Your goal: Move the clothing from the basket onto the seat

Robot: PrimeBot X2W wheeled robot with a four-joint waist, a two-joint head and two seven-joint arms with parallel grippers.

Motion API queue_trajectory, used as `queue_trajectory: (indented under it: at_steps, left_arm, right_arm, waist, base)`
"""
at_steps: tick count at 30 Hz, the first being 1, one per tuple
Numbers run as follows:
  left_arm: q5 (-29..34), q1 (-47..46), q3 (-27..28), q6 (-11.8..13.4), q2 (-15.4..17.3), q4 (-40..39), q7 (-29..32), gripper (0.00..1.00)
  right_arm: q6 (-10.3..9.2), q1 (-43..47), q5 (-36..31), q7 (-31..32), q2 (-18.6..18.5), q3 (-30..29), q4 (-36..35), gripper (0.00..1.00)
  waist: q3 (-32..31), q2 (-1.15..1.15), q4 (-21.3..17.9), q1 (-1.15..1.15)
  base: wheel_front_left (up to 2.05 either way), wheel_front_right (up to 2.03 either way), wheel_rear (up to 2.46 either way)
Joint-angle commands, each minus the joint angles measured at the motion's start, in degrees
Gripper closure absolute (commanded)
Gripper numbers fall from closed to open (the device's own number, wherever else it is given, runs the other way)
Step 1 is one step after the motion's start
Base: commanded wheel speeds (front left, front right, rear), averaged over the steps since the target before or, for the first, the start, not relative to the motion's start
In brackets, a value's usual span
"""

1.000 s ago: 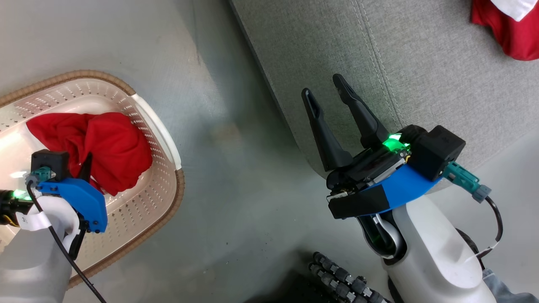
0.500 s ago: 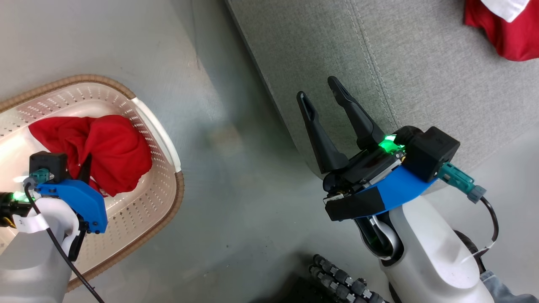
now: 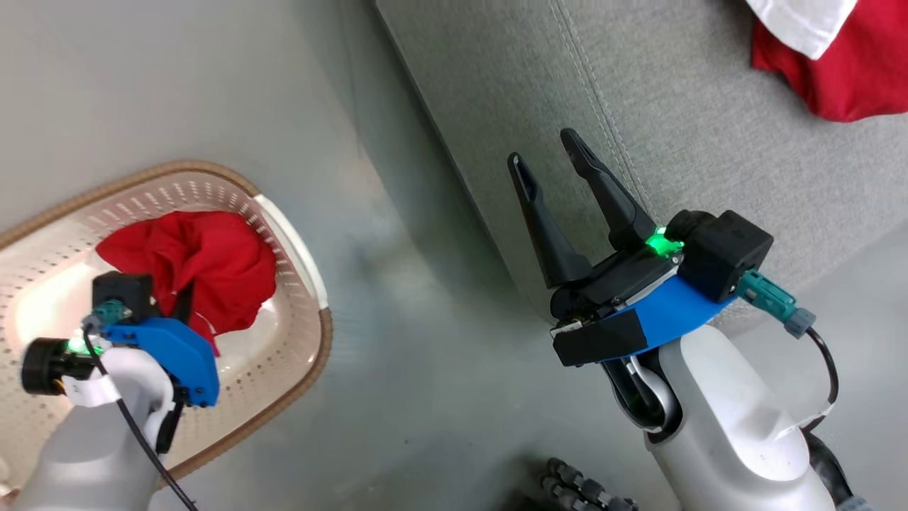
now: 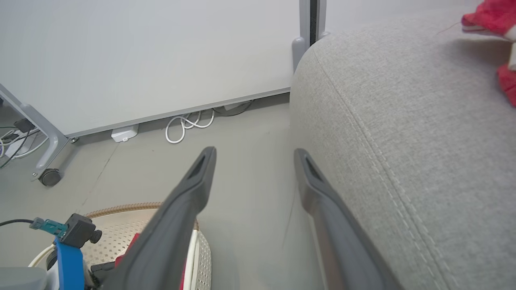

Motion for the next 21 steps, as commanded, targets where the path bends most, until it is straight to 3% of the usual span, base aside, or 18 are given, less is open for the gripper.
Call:
queue_trajectory:
  at_steps: [1,11,21]
  left_arm:
    - [-0.36,0.6,-0.47,-0.05,-0.55,-0.2,-0.49,1.0]
    - [-1.96,3.68,-3.01,-0.05,-5.5,-3.64,-0.97,1.0]
    - [-0.27,9.33,-3.53,-0.05,-8.06,-10.74,-0.95,1.0]
  right_arm:
    - [0.01,0.19,-0.77,-0.18,0.11,-0.4,0.43,0.0]
    - [0.01,3.39,-3.94,-0.18,0.05,-3.26,3.55,0.0]
    - [0.01,8.43,-6.45,0.77,-0.31,-5.37,6.8,0.0]
  waist:
    - [-2.87,0.0,1.98,0.0]
    - [-14.38,0.0,8.98,0.0]
    - [-26.38,0.0,15.86,0.0]
  base:
    - [0.0,0.0,0.0]
    - [0.0,0.0,0.0]
    - [0.0,0.0,0.0]
